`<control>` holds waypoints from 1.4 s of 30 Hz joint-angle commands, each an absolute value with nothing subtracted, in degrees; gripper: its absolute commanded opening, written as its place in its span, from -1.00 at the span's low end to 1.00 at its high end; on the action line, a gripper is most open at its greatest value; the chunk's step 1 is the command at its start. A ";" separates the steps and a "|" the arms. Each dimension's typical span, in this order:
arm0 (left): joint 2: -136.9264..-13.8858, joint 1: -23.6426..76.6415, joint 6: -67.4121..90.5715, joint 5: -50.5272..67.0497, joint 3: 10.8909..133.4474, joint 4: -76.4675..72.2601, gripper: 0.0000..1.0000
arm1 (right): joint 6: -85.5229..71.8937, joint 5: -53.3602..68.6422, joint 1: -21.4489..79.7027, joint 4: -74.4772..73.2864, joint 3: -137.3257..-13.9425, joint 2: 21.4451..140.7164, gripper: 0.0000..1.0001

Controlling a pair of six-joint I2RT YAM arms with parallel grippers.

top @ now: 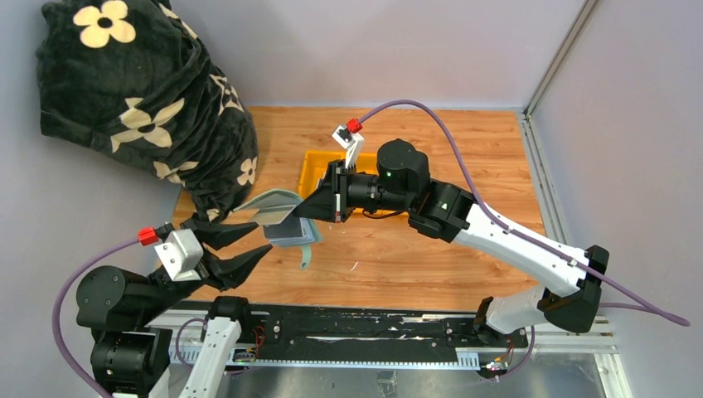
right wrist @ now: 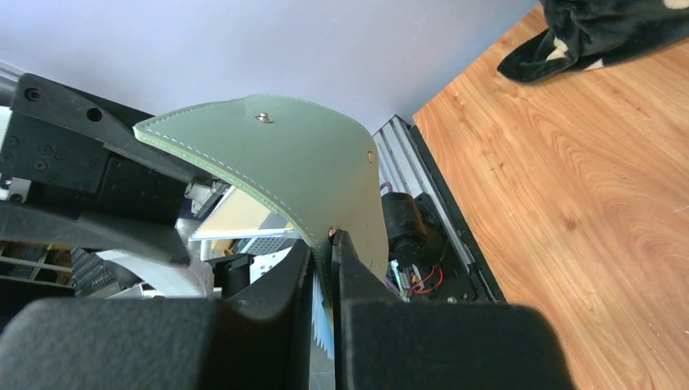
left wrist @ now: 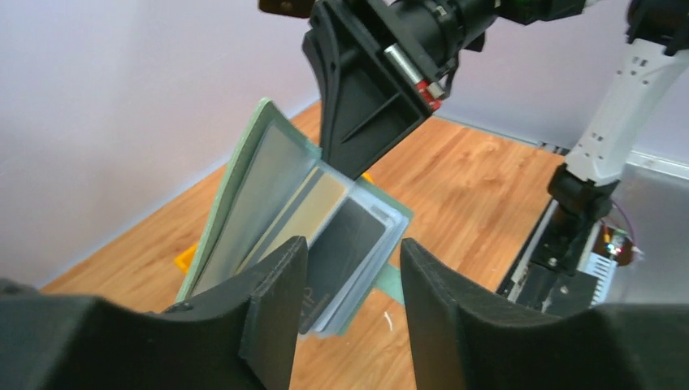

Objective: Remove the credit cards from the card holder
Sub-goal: Remove the credit card from the card holder.

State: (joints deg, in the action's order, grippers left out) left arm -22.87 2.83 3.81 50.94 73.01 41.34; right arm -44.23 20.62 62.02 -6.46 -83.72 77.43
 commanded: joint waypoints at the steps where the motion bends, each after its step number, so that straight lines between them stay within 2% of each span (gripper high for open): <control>1: -20.88 2.99 -8.10 41.91 69.80 42.98 -0.06 | -44.46 24.08 61.61 -7.52 -87.40 77.99 -1.00; 3: -20.22 2.99 -9.02 36.50 68.15 40.98 -0.21 | -43.24 26.56 61.70 -7.72 -88.31 78.40 -1.00; 4: -19.72 3.05 -9.05 34.65 67.58 39.86 -0.22 | -42.55 27.07 61.70 -8.54 -89.01 78.81 -1.00; 6: -18.47 2.99 -8.03 32.80 66.50 36.97 -0.13 | -41.17 29.17 61.91 -9.21 -89.87 79.17 -1.00; 9: -17.80 3.00 -7.14 32.55 65.90 34.60 0.12 | -39.42 32.46 61.96 -9.35 -90.36 79.47 -1.00; 13: -18.74 3.02 -5.71 34.25 66.49 34.71 0.20 | -36.63 35.18 62.13 -10.95 -91.46 79.58 -1.00; 19: -21.37 2.99 -4.08 41.19 68.93 37.40 0.45 | -31.34 39.61 62.30 -13.35 -92.17 78.55 -1.00; 22: -24.39 3.03 -5.32 45.24 71.09 41.85 0.49 | -28.35 41.48 62.47 -14.51 -92.49 77.94 -1.00; 32: -26.05 3.04 -5.87 48.24 73.16 44.83 0.59 | -21.20 42.89 62.67 -20.97 -95.03 77.44 -1.00; 35: -26.78 3.01 -4.89 50.85 73.82 45.09 0.48 | -20.43 43.58 62.75 -22.36 -96.36 78.22 -1.00; 39: -29.22 3.03 -0.73 58.41 74.59 45.75 0.07 | -19.25 44.92 62.99 -23.81 -97.61 79.21 -1.00; 42: -31.36 3.05 2.62 62.25 74.63 45.76 -0.12 | -18.38 45.94 63.09 -24.52 -98.20 79.77 -1.00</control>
